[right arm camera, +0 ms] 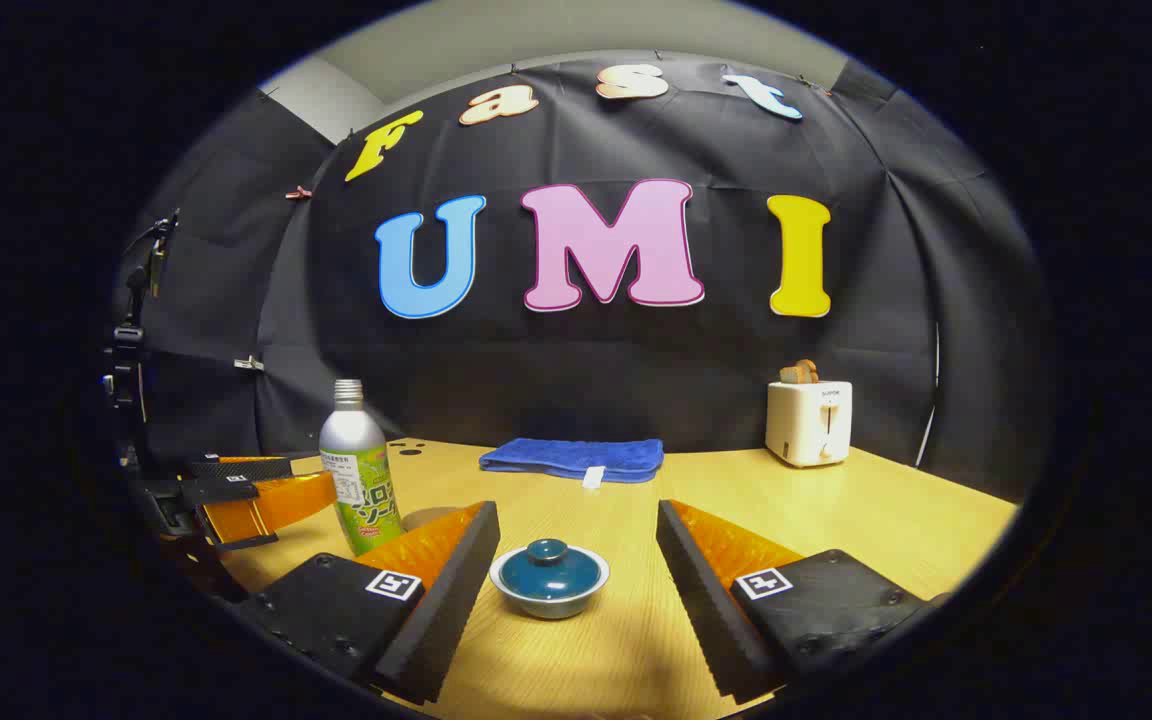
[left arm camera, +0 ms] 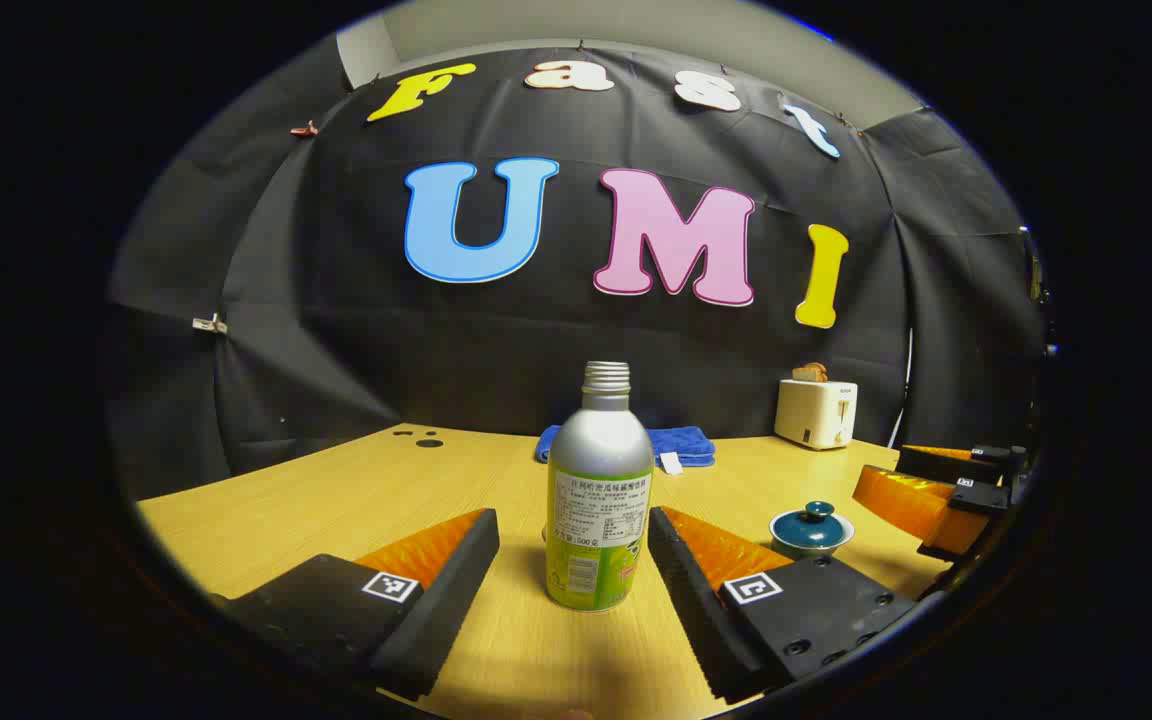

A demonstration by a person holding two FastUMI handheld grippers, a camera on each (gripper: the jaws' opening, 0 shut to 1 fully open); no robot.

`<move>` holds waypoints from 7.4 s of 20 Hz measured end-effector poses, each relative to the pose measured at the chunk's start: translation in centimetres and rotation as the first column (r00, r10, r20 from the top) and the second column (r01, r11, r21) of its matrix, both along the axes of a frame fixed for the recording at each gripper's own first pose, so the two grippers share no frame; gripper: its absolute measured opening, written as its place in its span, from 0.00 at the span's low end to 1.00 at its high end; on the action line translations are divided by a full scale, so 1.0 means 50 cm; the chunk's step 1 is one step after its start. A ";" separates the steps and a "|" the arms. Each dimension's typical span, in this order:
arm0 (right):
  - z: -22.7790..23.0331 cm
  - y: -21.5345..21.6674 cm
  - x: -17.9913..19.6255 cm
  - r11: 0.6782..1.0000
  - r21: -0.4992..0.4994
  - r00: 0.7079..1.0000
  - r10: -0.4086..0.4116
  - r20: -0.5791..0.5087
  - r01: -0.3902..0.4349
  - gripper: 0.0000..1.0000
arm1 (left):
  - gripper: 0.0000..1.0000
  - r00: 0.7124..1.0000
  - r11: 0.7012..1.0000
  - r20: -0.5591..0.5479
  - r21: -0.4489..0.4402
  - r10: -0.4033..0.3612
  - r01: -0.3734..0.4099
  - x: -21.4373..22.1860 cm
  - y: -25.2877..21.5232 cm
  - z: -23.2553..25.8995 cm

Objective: Open the teacup lid with one hand, grasp the water bottle and pour water into the teacup with the other hand; after pouring, place the water bottle on the coaster and then close the teacup lid.

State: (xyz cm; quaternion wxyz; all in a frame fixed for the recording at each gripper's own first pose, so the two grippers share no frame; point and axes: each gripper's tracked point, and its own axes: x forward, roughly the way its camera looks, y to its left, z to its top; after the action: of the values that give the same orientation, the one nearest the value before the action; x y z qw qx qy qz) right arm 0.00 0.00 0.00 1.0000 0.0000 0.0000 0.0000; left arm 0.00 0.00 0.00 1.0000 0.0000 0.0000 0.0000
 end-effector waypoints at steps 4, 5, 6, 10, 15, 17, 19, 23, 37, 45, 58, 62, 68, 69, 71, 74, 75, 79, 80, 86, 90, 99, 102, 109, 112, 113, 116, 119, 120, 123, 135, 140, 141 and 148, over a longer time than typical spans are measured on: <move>-0.012 0.015 0.005 1.000 -0.015 1.000 0.010 -0.027 -0.010 0.98 | 0.95 1.000 0.999 -0.005 0.032 -0.004 0.004 0.002 -0.005 -0.005; -0.013 0.014 0.006 1.000 -0.013 0.999 0.009 -0.031 -0.009 0.98 | 0.95 1.000 0.999 0.000 0.047 -0.004 0.004 0.000 -0.008 -0.004; -0.015 0.013 0.008 1.000 -0.014 0.999 0.006 -0.032 -0.007 0.98 | 0.95 1.000 0.998 0.012 0.070 -0.006 0.005 0.001 -0.009 0.000; -0.016 0.007 0.008 1.000 -0.015 1.000 -0.006 -0.029 0.006 0.98 | 0.95 0.999 0.997 0.009 0.065 -0.052 0.052 0.002 -0.027 -0.002; -0.018 0.006 0.009 1.000 -0.017 0.999 -0.011 -0.030 0.010 0.98 | 0.95 0.999 0.997 0.009 0.065 -0.043 0.042 0.001 -0.022 -0.003; -0.017 0.006 0.010 1.000 -0.017 1.000 -0.011 -0.029 0.010 0.98 | 0.95 0.999 0.997 0.010 0.065 -0.042 0.042 0.000 -0.023 -0.003; -0.018 0.006 0.011 1.000 -0.016 0.999 -0.009 -0.030 0.008 0.98 | 0.95 0.999 0.997 0.009 0.065 -0.042 0.042 0.000 -0.022 -0.003; -0.034 0.013 0.038 0.997 -0.080 0.997 -0.003 -0.082 -0.003 0.98 | 0.95 0.998 0.996 0.010 0.065 -0.054 0.054 0.001 -0.027 -0.003; -0.093 0.018 0.120 0.998 -0.053 0.965 0.026 -0.260 -0.041 0.60 | 0.95 0.998 0.996 0.010 0.066 -0.057 0.056 0.003 -0.026 -0.003; -0.089 0.024 0.119 0.996 -0.017 0.962 0.079 -0.261 -0.087 0.27 | 0.95 0.998 0.996 0.010 0.066 -0.057 0.056 0.004 -0.025 -0.004; -0.008 -0.039 0.061 0.999 0.009 0.996 0.038 -0.086 -0.037 0.25 | 0.95 0.996 0.994 0.008 0.067 -0.085 0.085 0.045 -0.040 -0.004; 0.013 -0.111 0.037 0.999 -0.031 0.999 -0.023 -0.039 0.022 0.25 | 0.95 0.998 0.996 0.012 0.067 -0.057 0.056 0.084 -0.031 -0.001; -0.017 -0.157 0.035 0.999 0.022 0.997 -0.042 -0.060 0.043 0.25 | 0.95 0.997 0.995 0.013 0.068 -0.072 0.071 0.144 -0.043 0.001; -0.016 -0.162 0.036 0.999 0.019 0.997 -0.049 -0.059 0.050 0.25 | 0.95 0.998 0.995 0.015 0.068 -0.069 0.068 0.152 -0.040 -0.001; -0.014 -0.169 0.036 0.998 0.010 0.997 -0.055 -0.054 0.056 0.25 | 0.95 0.998 0.996 0.012 0.068 -0.060 0.059 0.163 -0.036 0.000; -0.009 -0.167 0.036 0.998 -0.025 0.998 -0.060 -0.034 0.059 0.25 | 0.83 0.999 0.997 0.014 0.068 -0.033 0.032 0.171 -0.025 0.002; -0.010 -0.160 0.038 0.999 -0.021 0.998 -0.050 -0.035 0.049 0.25 | 0.83 1.000 0.997 0.015 0.068 -0.027 0.026 0.172 -0.023 0.002; -0.007 -0.173 0.041 0.999 -0.020 0.998 -0.048 -0.031 0.047 0.25 | 0.80 1.000 0.995 0.008 0.099 -0.029 0.028 0.165 -0.028 -0.001; -0.007 -0.182 0.042 0.999 -0.020 0.998 -0.051 -0.032 0.050 0.25 | 0.80 1.000 0.991 0.006 0.133 -0.024 0.023 0.162 -0.029 0.002; -0.004 -0.249 0.043 0.994 -0.022 0.994 -0.105 -0.028 0.105 0.25 | 0.80 0.999 0.882 -0.022 0.469 -0.046 0.051 0.161 -0.052 0.029; -0.001 -0.273 0.037 0.993 -0.023 0.993 -0.118 -0.027 0.117 0.25 | 0.80 0.998 0.716 -0.034 0.696 -0.053 0.062 0.162 -0.080 0.042; -0.002 -0.275 0.037 0.993 -0.024 0.993 -0.118 -0.028 0.117 0.25 | 0.80 0.984 0.215 -0.104 0.967 -0.148 0.134 0.155 -0.175 -0.023; -0.002 -0.275 0.037 0.993 -0.024 0.993 -0.118 -0.027 0.117 0.25 | 0.80 0.976 0.085 -0.147 0.983 -0.162 0.163 0.160 -0.192 -0.048; -0.002 -0.276 0.038 0.993 -0.023 0.993 -0.118 -0.027 0.117 0.25 | 0.79 0.968 -0.147 -0.192 0.975 -0.164 0.168 0.171 -0.195 -0.052; -0.002 -0.275 0.037 0.993 -0.023 0.993 -0.117 -0.027 0.117 0.25 | 0.80 0.965 -0.203 -0.209 0.963 -0.159 0.175 0.172 -0.190 -0.051; -0.001 -0.275 0.037 0.993 -0.023 0.993 -0.117 -0.027 0.117 0.25 | 0.80 0.965 -0.221 -0.212 0.960 -0.157 0.175 0.171 -0.187 -0.047; -0.002 -0.276 0.037 0.993 -0.023 0.993 -0.118 -0.027 0.117 0.25 | 0.80 0.964 -0.283 -0.219 0.944 -0.150 0.170 0.177 -0.186 -0.036; -0.002 -0.276 0.038 0.993 -0.023 0.993 -0.118 -0.027 0.117 0.25 | 0.80 0.963 -0.322 -0.224 0.932 -0.150 0.167 0.182 -0.186 -0.029; -0.002 -0.276 0.037 0.993 -0.023 0.993 -0.118 -0.027 0.117 0.25 | 0.80 0.962 -0.332 -0.230 0.928 -0.148 0.171 0.182 -0.186 -0.030; -0.002 -0.275 0.037 0.993 -0.023 0.993 -0.117 -0.027 0.117 0.25 | 0.80 0.960 -0.374 -0.238 0.912 -0.147 0.169 0.182 -0.187 -0.023; -0.001 -0.275 0.037 0.993 -0.024 0.993 -0.117 -0.027 0.117 0.25 | 0.80 0.955 -0.502 -0.268 0.848 -0.123 0.174 0.189 -0.190 -0.007; -0.001 -0.271 0.036 0.994 -0.023 0.994 -0.109 -0.027 0.108 0.25 | 0.80 0.951 -0.544 -0.293 0.817 -0.101 0.194 0.190 -0.183 -0.002; -0.001 -0.272 0.037 0.994 -0.023 0.994 -0.109 -0.027 0.108 0.25 | 0.80 0.950 -0.551 -0.296 0.811 -0.098 0.196 0.190 -0.183 0.000; -0.001 -0.273 0.037 0.994 -0.023 0.994 -0.108 -0.028 0.108 0.25 | 0.80 0.952 -0.605 -0.292 0.776 -0.096 0.177 0.192 -0.188 0.018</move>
State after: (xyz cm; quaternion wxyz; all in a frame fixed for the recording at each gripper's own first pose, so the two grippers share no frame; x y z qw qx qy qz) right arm 1.85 -13.63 -0.05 0.9984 -0.0107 0.0146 -0.0542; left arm 9.58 -9.40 0.88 0.4437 0.8826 0.0231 -0.1539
